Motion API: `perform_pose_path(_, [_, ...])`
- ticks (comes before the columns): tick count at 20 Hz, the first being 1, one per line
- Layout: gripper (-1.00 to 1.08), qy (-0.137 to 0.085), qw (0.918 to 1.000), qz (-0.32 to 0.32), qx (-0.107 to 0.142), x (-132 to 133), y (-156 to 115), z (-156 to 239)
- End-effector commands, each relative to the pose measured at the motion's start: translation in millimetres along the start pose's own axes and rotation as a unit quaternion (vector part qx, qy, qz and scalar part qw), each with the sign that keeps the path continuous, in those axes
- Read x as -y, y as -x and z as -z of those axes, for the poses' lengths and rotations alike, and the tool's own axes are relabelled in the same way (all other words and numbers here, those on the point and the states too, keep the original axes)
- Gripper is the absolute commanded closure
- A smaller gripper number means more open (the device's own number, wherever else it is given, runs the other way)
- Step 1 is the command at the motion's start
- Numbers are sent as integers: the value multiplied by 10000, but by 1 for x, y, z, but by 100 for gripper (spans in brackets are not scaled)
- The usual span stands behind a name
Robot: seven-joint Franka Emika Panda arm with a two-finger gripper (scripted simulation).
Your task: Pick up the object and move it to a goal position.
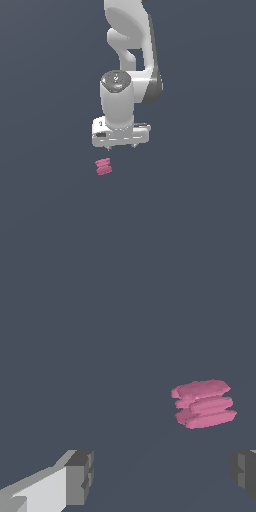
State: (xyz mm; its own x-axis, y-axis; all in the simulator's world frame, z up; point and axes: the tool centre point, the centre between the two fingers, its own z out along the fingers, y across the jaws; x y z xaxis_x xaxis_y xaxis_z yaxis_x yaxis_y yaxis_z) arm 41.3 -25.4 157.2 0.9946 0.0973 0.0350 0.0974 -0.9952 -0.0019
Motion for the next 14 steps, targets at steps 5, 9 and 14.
perform_pose_path(5, [-92,10,9989,465,88,-42,-13,-32])
perform_pose_path(9, [-92,5,9975,690,129,-63,-17,-49])
perform_pose_path(14, [-92,-3,9960,873,162,-80,-19,-62])
